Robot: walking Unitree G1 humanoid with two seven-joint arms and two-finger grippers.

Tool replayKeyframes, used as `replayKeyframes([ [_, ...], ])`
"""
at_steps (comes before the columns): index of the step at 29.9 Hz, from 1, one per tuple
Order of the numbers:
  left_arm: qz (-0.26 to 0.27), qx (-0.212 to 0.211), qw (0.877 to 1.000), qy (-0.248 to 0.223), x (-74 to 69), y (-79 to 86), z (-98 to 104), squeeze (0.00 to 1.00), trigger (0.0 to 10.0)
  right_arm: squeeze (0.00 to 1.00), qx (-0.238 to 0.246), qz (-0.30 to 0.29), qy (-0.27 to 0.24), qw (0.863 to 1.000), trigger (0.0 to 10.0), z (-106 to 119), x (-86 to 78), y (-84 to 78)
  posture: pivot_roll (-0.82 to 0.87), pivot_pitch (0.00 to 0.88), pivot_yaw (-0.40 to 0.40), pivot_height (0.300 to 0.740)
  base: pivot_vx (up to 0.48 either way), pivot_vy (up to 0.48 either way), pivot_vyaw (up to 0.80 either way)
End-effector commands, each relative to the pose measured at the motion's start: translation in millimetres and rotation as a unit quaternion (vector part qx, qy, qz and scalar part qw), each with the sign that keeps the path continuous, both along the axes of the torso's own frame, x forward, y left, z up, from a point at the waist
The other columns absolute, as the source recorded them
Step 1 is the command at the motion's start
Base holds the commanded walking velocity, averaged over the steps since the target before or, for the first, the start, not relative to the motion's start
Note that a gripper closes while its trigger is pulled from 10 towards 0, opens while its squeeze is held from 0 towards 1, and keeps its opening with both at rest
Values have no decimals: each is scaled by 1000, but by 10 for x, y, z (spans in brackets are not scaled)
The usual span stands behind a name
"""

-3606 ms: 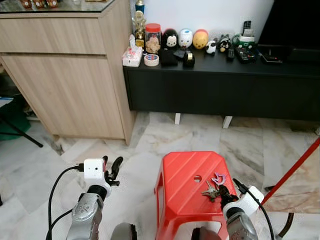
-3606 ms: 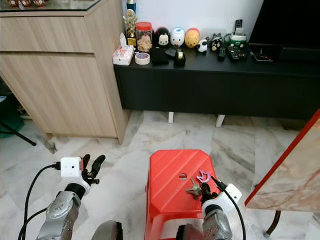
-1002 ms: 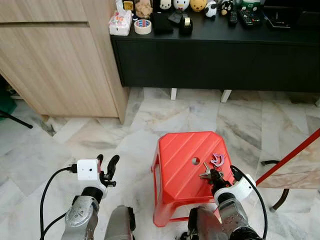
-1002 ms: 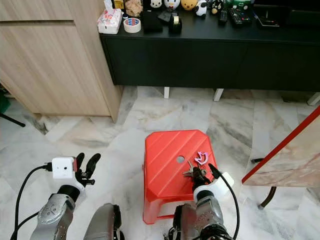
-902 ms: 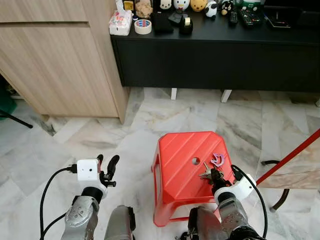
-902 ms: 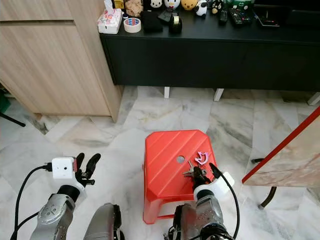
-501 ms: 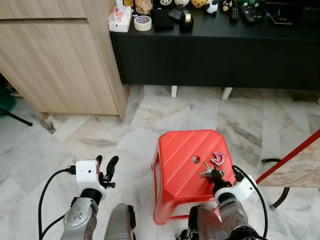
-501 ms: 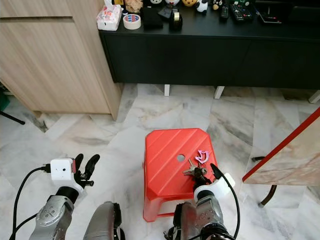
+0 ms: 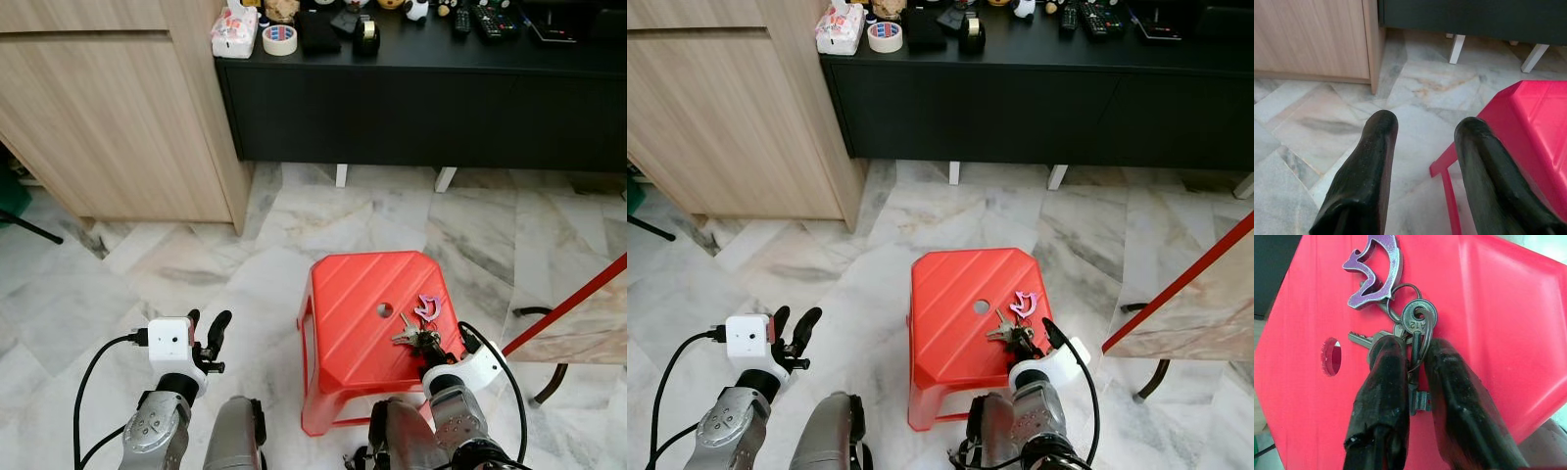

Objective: Hang keys on a hook

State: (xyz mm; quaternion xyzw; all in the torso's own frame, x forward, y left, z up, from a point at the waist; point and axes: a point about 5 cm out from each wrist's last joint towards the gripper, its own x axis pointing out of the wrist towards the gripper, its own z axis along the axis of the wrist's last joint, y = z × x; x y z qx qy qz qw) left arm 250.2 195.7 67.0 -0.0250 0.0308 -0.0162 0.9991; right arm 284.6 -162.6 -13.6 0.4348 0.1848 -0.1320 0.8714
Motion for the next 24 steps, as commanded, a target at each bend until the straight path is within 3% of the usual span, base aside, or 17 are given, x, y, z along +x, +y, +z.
replayKeyframes([
  [1,-2,8,1000,8,-35,-1,-10,0,10000,0,1,3,14,1000,10000,-50,-48,6,153,229,-34,615,0,0,0],
  [5,-3,10,1000,9,-39,-8,-18,0,10000,0,2,8,12,1000,10000,-47,-44,19,152,229,-34,615,0,0,0],
  [6,-5,13,1000,10,-39,-12,-20,0,10000,0,8,5,8,1000,0,-45,-43,26,153,229,-34,615,0,0,0],
  [22,-8,14,1000,12,29,-28,-29,0,10000,0,-12,26,-28,999,0,67,61,86,148,208,-34,615,0,0,0],
  [24,-8,14,1000,11,49,-30,-25,0,10000,0,-45,42,-43,997,0,123,102,93,148,200,-35,615,0,0,0],
])
